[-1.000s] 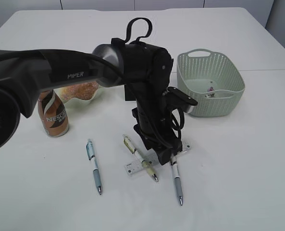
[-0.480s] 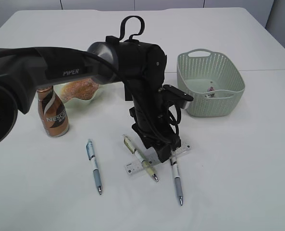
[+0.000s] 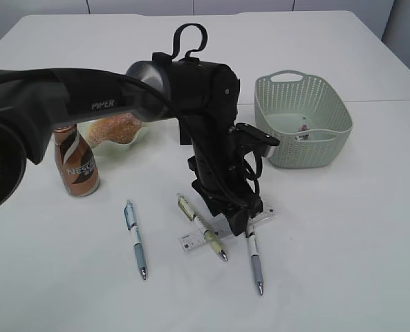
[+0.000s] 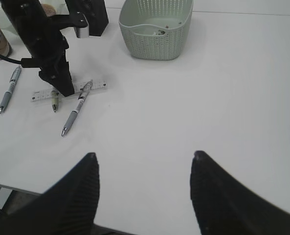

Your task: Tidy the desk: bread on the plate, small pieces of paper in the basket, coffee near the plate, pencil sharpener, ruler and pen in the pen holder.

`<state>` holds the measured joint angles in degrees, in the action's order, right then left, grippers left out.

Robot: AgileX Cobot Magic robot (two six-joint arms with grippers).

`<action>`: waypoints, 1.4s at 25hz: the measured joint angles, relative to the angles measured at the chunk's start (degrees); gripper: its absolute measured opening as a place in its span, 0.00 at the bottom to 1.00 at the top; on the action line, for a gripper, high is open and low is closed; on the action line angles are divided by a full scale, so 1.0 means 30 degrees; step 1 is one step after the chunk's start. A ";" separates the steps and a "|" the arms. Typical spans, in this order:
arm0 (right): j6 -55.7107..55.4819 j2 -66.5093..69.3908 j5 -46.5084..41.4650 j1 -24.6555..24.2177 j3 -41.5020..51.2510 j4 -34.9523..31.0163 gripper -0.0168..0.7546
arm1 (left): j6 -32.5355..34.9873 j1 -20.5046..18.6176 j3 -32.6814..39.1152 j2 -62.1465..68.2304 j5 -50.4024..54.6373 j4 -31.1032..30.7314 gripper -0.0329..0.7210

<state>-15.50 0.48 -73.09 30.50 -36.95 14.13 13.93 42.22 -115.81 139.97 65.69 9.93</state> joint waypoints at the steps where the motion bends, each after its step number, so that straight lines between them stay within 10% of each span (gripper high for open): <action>1: 0.0000 0.0000 0.0000 0.0000 0.0000 0.0000 0.62 | 0.0000 0.0000 0.0000 0.0048 0.0000 0.0039 0.62; 19: 0.0000 0.0000 0.0000 0.0000 0.0000 0.0089 0.62 | 0.0230 0.0000 -0.0236 0.0804 0.0354 0.0472 0.62; 35: 0.0000 0.0000 0.0000 0.0000 0.0000 0.1130 0.62 | 0.0244 0.0000 -0.0299 0.0868 0.0354 -0.1033 0.37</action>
<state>-15.50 0.48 -73.09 30.50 -36.95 17.53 14.66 42.22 -116.71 142.58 66.75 6.83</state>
